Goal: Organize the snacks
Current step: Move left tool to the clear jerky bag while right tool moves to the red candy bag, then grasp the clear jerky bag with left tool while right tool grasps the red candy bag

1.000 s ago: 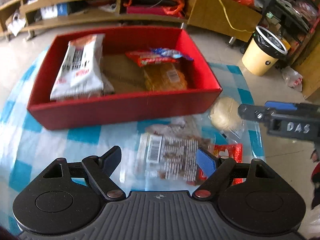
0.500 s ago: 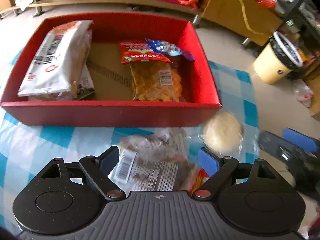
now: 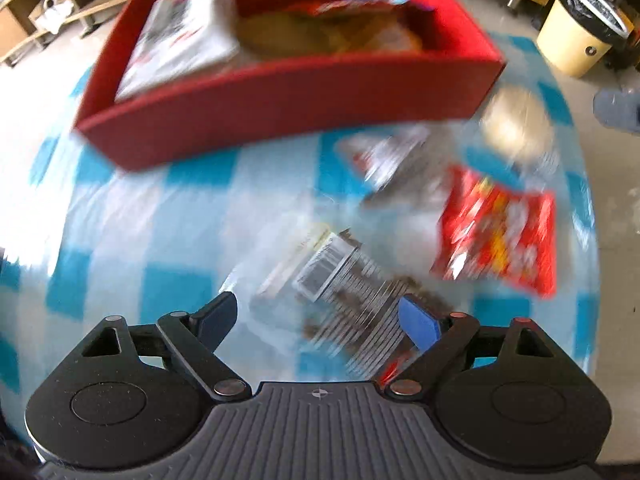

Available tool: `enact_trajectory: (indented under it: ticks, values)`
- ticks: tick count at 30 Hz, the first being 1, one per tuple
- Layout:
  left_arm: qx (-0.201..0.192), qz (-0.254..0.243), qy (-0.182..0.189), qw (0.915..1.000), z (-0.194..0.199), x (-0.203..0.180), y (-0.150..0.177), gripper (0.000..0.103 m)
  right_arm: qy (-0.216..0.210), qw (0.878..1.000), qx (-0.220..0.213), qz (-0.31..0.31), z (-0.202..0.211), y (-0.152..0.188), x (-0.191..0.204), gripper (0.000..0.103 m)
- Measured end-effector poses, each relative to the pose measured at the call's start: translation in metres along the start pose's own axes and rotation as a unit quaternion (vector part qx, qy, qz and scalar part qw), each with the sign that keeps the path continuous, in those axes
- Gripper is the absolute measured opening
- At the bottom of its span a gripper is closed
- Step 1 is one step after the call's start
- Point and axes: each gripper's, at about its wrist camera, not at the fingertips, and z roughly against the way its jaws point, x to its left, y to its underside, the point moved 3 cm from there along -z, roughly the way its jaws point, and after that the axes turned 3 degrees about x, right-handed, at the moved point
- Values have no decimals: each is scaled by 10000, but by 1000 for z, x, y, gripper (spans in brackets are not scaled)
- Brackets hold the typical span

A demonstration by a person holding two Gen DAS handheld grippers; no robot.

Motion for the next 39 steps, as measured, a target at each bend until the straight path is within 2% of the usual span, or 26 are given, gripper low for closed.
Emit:
enact_trajectory:
  ticks: [5,7,10,12,13,17,18,19,21,25,28,33,36,39]
  values:
    - [0,559,-34,9984,4,34,22,93,-125,9996,182,153,-7,6,12,71]
    - [-19,984,319,9946,6,40,27,93,-141,9991,264,291,-11,9,19,71]
    - [26,1698,1074,9796,1,32,27,93,-188,9984,382,363,-18,12,24,71]
    - [118,2060,1277,9701,-7,22,28,93,-213,9983,440,333,-20,13,23,71]
    - [101,2242,1208,9670,-11,18,28,96,-211,9983,439,328,-20,14,22,71]
    - [-213,2957,803,9517,-8,7,17,97,-219,9987,363,297,-14,13,19,71]
    - [-247,3028,706,9501,-9,6,16,98,-232,9987,340,288,-13,12,19,71]
    - [-261,3056,572,9501,-10,2,14,99,-243,9988,320,294,-11,12,19,71]
    - [-245,2914,317,9557,-10,-4,12,99,-256,9987,291,321,-9,11,20,71]
    - [-365,2064,-275,9774,-16,-28,17,100,-284,9986,221,382,-2,11,22,71]
    - [-291,1889,-247,9813,-17,-25,21,100,-331,9986,178,375,3,12,21,71]
    - [42,1550,-218,9877,-16,9,36,98,-395,9979,318,391,1,16,22,71]
    - [115,1632,31,9865,-14,28,47,98,-369,9965,485,565,-8,22,29,71]
    - [-51,1761,-20,9844,-17,30,46,103,-335,9941,696,757,-21,30,39,71]
